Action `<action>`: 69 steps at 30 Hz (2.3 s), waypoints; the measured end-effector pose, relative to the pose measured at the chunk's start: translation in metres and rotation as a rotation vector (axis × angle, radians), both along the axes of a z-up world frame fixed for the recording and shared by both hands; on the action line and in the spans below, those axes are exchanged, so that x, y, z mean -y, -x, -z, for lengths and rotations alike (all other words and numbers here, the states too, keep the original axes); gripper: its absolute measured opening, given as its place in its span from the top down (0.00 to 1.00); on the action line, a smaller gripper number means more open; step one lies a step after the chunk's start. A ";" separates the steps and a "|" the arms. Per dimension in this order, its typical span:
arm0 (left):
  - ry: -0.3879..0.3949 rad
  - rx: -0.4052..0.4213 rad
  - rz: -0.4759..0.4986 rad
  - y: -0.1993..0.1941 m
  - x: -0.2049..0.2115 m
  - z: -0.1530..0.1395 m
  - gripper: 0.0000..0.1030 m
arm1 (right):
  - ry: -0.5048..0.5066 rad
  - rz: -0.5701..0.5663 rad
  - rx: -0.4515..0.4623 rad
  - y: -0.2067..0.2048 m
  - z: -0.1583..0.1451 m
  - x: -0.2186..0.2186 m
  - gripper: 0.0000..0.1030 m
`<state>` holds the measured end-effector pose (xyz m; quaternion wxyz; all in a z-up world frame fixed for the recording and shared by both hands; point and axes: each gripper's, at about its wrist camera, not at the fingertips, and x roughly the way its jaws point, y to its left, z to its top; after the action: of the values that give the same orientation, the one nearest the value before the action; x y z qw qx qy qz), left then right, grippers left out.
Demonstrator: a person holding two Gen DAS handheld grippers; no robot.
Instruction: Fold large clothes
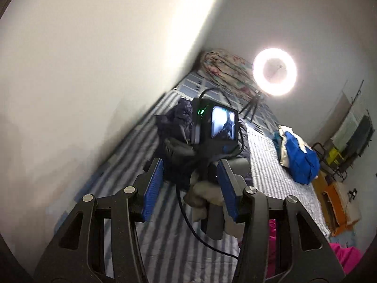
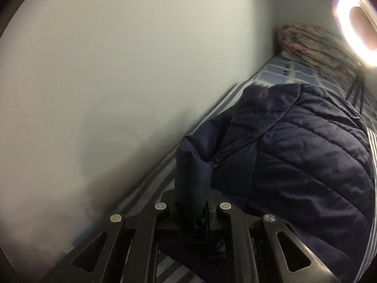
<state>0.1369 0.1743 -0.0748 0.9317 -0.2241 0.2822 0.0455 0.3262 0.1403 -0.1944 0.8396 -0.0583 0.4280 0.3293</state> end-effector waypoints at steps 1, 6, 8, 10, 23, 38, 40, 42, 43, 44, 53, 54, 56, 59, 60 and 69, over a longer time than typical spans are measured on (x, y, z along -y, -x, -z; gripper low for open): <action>-0.002 -0.005 -0.007 0.000 -0.002 0.001 0.53 | -0.007 -0.003 -0.012 0.000 0.003 0.000 0.89; -0.010 -0.011 -0.019 -0.003 -0.003 0.003 0.53 | -0.148 -0.056 -0.107 -0.009 -0.001 0.015 0.62; -0.026 -0.008 -0.024 -0.002 -0.003 0.003 0.53 | -0.239 -0.067 -0.146 -0.012 -0.012 0.030 0.54; -0.039 -0.005 -0.028 0.000 -0.002 0.002 0.53 | -0.311 -0.050 -0.154 -0.009 -0.024 0.058 0.53; -0.103 -0.086 0.061 -0.071 0.015 -0.004 0.52 | -0.233 0.269 -0.140 0.020 -0.020 0.250 0.30; -0.271 -0.480 0.046 -0.199 -0.024 0.136 0.49 | -0.501 0.404 -0.509 0.012 0.054 0.277 0.10; -0.271 -0.488 0.058 -0.196 -0.025 0.147 0.49 | -0.536 0.406 -0.542 0.009 0.063 0.279 0.11; -0.276 -0.487 0.066 -0.195 -0.024 0.149 0.49 | -0.542 0.389 -0.547 0.003 0.066 0.273 0.13; -0.274 -0.487 0.069 -0.194 -0.025 0.151 0.49 | -0.535 0.371 -0.550 0.000 0.066 0.267 0.15; -0.267 -0.488 0.070 -0.194 -0.026 0.152 0.49 | -0.532 0.350 -0.560 -0.003 0.066 0.260 0.25; -0.222 -0.496 0.091 -0.191 -0.026 0.150 0.49 | -0.350 0.268 -0.502 -0.009 0.035 0.249 0.76; -0.226 -0.497 0.102 -0.187 -0.022 0.150 0.49 | -0.336 0.264 -0.498 -0.010 0.031 0.251 0.77; -0.218 -0.500 0.115 -0.179 -0.014 0.150 0.49 | -0.286 0.252 -0.482 -0.007 0.021 0.256 0.78; -0.203 -0.506 0.148 -0.167 0.002 0.148 0.49 | -0.237 0.247 -0.472 0.002 0.005 0.270 0.79; -0.192 -0.507 0.160 -0.162 0.007 0.148 0.49 | -0.224 0.248 -0.471 0.006 0.002 0.277 0.79; -0.182 -0.522 0.352 -0.106 0.084 0.149 0.49 | -0.071 0.253 -0.475 0.053 -0.024 0.338 0.79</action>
<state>0.2425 0.0907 -0.2236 0.8377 -0.0684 0.5406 -0.0354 0.2729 -0.1981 -0.1704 0.7516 0.1041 0.6052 0.2408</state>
